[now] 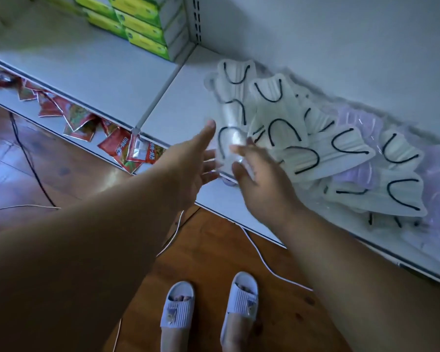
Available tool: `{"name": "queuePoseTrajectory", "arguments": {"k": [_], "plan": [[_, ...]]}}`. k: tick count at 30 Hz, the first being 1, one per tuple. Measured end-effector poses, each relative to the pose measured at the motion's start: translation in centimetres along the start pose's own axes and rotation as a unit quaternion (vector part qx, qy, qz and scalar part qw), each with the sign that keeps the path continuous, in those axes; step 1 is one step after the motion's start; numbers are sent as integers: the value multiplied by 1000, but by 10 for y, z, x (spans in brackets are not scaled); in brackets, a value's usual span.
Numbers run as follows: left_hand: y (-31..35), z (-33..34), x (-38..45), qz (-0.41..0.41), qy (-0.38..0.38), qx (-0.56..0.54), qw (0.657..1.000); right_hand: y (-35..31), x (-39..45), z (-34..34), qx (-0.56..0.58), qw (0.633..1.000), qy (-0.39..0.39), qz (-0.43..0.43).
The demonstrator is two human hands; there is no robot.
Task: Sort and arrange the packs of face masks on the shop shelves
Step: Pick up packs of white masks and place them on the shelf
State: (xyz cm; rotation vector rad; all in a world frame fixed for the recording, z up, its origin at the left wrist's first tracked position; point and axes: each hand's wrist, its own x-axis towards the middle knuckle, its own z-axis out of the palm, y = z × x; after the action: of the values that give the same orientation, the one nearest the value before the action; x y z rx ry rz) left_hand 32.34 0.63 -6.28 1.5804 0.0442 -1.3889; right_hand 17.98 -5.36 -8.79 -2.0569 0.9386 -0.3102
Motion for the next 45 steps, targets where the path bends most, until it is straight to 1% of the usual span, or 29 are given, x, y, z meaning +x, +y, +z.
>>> {"name": "queuePoseTrajectory", "arguments": {"k": [1, 2, 3, 5, 7, 8, 9, 11, 13, 15, 17, 18, 20, 22, 24, 25, 26, 28, 29, 30, 32, 33, 34, 36, 38, 40, 41, 43, 45], "plan": [[4, -1, 4, -9, 1, -18, 1000, -2, -6, 4, 1, 999, -28, -27], [6, -2, 8, -13, 25, -4, 1000, -4, -9, 8, -2, 997, -54, -51], [7, -4, 12, -12, 73, 19, 997, -3, -8, 11, 5, 995, -64, -70], [6, -13, 21, -3, 169, 34, 985, -2, 3, 14, 50, 996, -28, -67], [5, -22, 26, -6, 202, 28, 979, 0, 28, 16, 40, 999, 21, -16], [3, -27, 27, -3, 206, 32, 978, 0, 44, 17, -15, 1000, 15, 15], [1, -31, 29, 5, 207, 48, 977, 2, 60, 19, -101, 994, -18, 46], [-4, -37, 33, 21, 197, 87, 976, 7, 85, 23, -252, 958, -104, 91], [-6, -38, 34, 26, 181, 108, 977, 11, 97, 26, -326, 929, -140, 105], [-5, -37, 33, 27, 169, 102, 980, 14, 99, 29, -343, 925, -123, 108], [-3, -36, 34, 29, 166, 99, 981, 13, 93, 29, -319, 938, -87, 105], [-3, -34, 34, 29, 164, 98, 981, 12, 87, 29, -279, 953, -62, 96], [0, -30, 32, 21, 166, 80, 983, 8, 67, 27, -145, 988, 8, 58], [5, -26, 28, 8, 151, 18, 988, -1, 39, 24, -40, 998, 44, -5], [7, -22, 26, -21, 102, -44, 994, -4, 15, 26, -35, 996, 25, -78], [7, -19, 27, -28, 86, -51, 995, -2, 6, 27, -37, 994, 5, -98], [6, -17, 28, -21, 87, -42, 995, 1, 2, 26, -42, 993, -4, -114], [2, -14, 31, 4, 122, 4, 993, 10, 9, 18, -92, 987, 27, -125], [-1, -13, 33, 9, 136, 18, 991, 16, 17, 13, -151, 983, 48, -92], [-4, -12, 34, 8, 140, 25, 990, 22, 27, 6, -217, 975, 46, -26], [-8, -9, 37, 7, 136, 42, 990, 36, 46, -10, -320, 937, -24, 138], [-10, -7, 37, 6, 135, 53, 989, 43, 51, -15, -339, 920, -57, 188], [-11, -7, 38, 6, 131, 62, 989, 47, 54, -19, -348, 912, -73, 206], [-13, -5, 40, 9, 130, 83, 988, 51, 53, -19, -355, 914, -58, 186], [-12, -2, 38, 9, 141, 103, 985, 47, 48, -18, -315, 937, 9, 154], [-11, 2, 36, 16, 139, 111, 984, 39, 35, -15, -237, 965, 79, 85], [-9, 4, 33, 17, 124, 90, 988, 34, 26, -12, -205, 974, 89, 36], [-6, 7, 30, -5, 50, 8, 999, 25, 7, 1, -180, 980, 52, -69], [-6, 9, 31, -35, 6, -16, 999, 21, -10, 13, -157, 979, -14, -132]]}}
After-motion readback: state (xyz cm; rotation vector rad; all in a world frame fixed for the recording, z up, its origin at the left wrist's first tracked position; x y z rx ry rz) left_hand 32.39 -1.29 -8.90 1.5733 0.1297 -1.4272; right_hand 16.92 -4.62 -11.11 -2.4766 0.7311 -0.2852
